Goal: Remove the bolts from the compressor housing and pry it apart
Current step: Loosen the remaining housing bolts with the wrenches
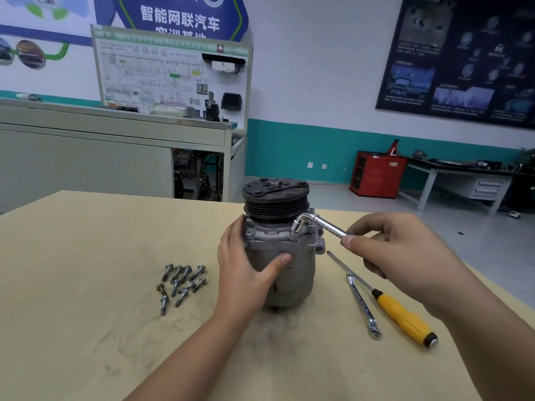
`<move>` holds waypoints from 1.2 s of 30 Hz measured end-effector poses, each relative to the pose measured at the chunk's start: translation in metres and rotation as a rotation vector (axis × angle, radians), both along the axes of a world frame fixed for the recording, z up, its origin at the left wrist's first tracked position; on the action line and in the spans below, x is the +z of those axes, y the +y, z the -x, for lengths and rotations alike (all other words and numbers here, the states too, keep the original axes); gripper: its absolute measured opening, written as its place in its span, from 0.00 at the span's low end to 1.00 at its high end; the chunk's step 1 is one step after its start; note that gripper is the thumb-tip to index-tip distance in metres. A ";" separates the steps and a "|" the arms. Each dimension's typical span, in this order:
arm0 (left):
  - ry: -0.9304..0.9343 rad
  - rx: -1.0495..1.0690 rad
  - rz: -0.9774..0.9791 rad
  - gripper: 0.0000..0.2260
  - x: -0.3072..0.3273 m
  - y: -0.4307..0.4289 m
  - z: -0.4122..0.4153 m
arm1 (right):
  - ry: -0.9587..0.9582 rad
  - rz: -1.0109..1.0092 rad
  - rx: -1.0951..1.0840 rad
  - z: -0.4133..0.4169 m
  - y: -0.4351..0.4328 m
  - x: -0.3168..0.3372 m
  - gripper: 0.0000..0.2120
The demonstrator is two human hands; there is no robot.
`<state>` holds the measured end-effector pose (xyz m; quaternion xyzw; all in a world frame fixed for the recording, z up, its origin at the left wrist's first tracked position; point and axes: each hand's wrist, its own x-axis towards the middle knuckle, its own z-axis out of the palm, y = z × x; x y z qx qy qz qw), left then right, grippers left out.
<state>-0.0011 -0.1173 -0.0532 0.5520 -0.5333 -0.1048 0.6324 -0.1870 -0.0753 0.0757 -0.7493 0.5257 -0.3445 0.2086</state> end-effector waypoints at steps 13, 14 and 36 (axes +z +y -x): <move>-0.025 0.038 -0.025 0.44 0.000 0.000 0.003 | 0.690 0.189 -0.122 -0.028 -0.001 0.048 0.14; -0.023 0.036 -0.024 0.45 0.000 0.000 0.002 | 0.728 0.220 -0.132 -0.031 -0.002 0.048 0.14; 0.018 -0.009 0.013 0.43 -0.001 -0.002 0.002 | 0.999 0.361 -0.108 -0.046 0.010 0.050 0.09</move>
